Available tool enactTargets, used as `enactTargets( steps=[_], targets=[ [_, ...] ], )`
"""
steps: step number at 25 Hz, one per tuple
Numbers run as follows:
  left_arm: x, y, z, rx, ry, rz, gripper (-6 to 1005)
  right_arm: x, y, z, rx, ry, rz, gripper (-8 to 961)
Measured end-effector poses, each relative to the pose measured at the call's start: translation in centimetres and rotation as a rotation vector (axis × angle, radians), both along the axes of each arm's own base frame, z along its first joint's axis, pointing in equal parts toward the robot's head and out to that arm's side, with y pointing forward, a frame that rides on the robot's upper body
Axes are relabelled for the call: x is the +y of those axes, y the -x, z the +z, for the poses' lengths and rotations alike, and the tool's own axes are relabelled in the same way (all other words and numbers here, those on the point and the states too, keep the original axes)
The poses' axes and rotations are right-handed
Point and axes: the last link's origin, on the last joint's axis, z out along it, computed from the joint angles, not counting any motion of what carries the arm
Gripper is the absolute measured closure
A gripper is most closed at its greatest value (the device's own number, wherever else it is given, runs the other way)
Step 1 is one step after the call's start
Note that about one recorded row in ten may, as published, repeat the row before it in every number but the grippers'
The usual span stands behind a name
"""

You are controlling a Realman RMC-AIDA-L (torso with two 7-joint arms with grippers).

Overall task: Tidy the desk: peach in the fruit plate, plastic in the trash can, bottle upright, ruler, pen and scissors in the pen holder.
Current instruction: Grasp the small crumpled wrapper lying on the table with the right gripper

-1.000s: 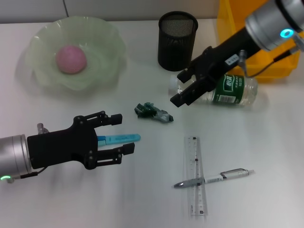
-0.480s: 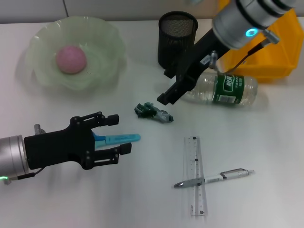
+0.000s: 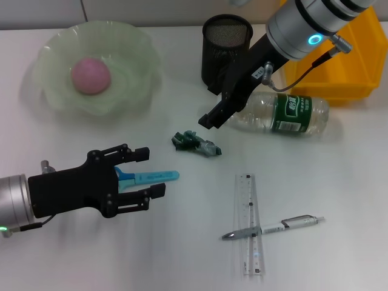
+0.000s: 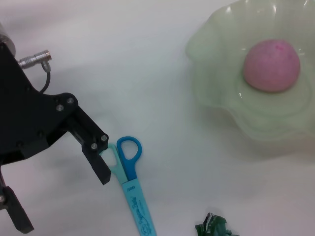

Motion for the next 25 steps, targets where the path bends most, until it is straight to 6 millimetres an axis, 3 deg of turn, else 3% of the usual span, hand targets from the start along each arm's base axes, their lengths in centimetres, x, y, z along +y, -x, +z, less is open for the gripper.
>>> enactTargets(
  steps=[8,25],
  targets=[
    [0.1,-0.1,0.1,-0.002,0.004,0.001,231,0.2,-0.2,-0.5,-0.010,-0.017,0.004,137],
    [0.2,0.0,0.2,-0.001,-0.010,0.008,234,-0.1,-2.0,-5.5,-0.032,-0.056,0.062,137]
  ],
)
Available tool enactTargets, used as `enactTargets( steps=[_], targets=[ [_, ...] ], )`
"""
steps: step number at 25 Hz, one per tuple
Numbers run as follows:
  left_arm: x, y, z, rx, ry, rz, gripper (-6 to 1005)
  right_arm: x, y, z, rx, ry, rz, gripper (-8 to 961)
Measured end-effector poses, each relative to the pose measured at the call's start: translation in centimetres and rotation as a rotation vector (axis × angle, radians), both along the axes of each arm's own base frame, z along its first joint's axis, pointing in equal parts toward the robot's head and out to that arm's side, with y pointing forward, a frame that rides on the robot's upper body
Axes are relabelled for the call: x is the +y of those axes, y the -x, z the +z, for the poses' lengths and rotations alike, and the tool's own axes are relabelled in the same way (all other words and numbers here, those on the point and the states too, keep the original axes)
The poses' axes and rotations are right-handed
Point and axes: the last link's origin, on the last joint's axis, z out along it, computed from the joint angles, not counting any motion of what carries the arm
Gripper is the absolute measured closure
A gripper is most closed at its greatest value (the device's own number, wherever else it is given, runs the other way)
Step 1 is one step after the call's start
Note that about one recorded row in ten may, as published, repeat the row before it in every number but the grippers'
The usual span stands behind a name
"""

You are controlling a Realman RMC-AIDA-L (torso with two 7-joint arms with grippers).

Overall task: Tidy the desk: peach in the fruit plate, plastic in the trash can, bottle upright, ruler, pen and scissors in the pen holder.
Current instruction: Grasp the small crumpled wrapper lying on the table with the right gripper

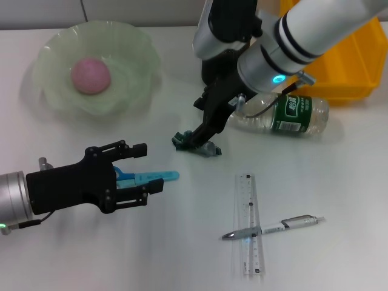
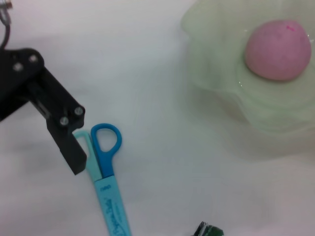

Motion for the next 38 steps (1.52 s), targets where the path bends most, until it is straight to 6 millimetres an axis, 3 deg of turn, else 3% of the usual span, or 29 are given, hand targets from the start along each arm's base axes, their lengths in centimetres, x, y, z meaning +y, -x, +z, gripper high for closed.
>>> enactTargets(
  steps=[7,38],
  targets=[
    [0.1,-0.1,0.0,-0.004,-0.007,0.003,236,-0.3,-0.6,-1.3,0.008,-0.015,0.017,137],
    [0.0,0.0,-0.3,0.000,-0.012,0.009,243,-1.1,-2.5,-2.8,0.021,-0.020,0.013,137]
  ],
)
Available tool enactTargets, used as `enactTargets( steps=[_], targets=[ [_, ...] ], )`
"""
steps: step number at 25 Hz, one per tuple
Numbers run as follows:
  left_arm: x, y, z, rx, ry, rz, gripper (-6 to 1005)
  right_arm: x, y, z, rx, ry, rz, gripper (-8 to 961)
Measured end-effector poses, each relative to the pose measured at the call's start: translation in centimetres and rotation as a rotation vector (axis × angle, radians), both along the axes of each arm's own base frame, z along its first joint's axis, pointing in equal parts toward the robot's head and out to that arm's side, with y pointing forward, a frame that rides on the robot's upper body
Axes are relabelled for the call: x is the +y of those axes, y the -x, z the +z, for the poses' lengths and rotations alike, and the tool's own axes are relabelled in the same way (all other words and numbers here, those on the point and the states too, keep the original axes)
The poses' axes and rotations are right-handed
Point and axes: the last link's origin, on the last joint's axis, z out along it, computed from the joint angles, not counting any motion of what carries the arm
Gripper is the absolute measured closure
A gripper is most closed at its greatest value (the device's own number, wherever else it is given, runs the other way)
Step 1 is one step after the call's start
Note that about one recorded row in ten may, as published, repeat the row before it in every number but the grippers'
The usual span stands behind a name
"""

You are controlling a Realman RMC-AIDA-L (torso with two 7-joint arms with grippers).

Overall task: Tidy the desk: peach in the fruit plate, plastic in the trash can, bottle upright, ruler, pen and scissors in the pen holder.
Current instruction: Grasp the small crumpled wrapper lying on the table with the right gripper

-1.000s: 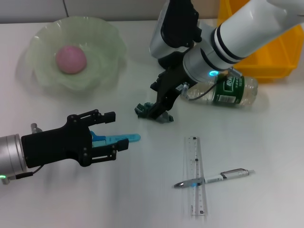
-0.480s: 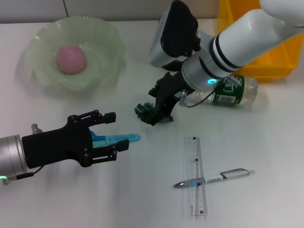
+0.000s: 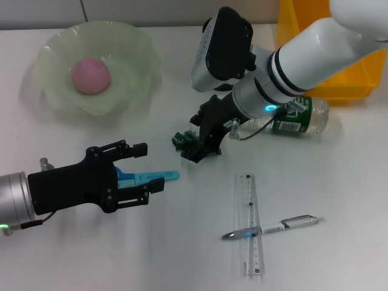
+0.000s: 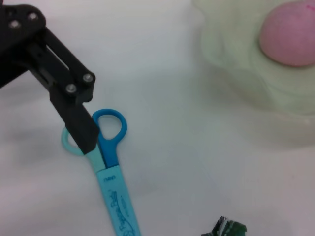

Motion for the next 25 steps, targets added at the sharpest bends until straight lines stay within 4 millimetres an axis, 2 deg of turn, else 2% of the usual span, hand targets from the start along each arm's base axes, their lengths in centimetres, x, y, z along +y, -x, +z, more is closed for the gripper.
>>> enactTargets(
  steps=[11,16,25],
  targets=[
    [0.02,0.01,0.00,0.002,-0.002,-0.001,245,-0.06,0.02,-0.06,0.006,0.001,-0.003,138],
    [-0.03,0.02,-0.05,0.002,-0.003,-0.002,246,-0.23,0.08,-0.21,0.009,0.008,-0.003,288],
    [-0.05,0.01,-0.06,0.002,-0.005,-0.005,248,-0.18,-0.01,-0.31,0.001,0.000,0.002,616]
  ],
)
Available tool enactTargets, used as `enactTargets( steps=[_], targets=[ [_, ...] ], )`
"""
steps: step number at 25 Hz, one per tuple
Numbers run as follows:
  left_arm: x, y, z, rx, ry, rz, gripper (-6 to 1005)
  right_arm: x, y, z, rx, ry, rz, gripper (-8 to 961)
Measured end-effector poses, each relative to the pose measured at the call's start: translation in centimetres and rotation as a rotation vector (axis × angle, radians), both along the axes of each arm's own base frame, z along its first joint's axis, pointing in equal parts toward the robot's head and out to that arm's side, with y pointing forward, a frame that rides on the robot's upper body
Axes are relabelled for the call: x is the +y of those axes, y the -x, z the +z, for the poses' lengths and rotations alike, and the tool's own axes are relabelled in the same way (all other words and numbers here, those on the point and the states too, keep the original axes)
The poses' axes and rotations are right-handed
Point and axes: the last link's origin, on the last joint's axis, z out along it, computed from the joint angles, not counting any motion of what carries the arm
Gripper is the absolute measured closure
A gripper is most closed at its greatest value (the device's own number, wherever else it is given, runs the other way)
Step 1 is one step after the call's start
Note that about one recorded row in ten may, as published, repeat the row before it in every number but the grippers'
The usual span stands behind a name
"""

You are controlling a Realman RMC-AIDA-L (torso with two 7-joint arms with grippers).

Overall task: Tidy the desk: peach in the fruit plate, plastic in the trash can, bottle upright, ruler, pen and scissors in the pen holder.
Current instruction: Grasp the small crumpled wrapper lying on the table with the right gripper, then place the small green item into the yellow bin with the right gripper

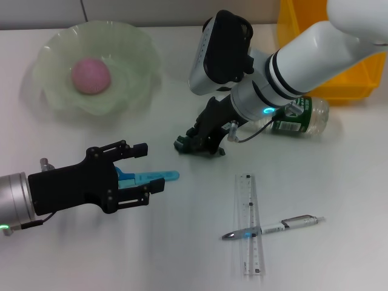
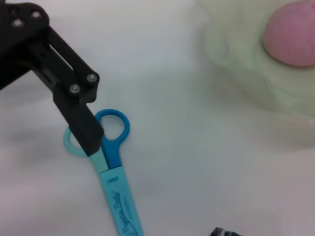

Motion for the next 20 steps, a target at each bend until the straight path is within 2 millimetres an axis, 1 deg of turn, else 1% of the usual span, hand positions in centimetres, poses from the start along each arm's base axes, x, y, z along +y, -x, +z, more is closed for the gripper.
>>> enactTargets(
  steps=[10,20],
  targets=[
    [-0.06,0.03,0.00,0.000,0.000,0.000,250,-0.03,0.14,0.01,0.002,0.003,0.000,942],
    [0.08,0.02,0.16,-0.006,-0.011,0.004,252,-0.07,0.34,0.27,0.032,-0.008,-0.001,954]
  ],
)
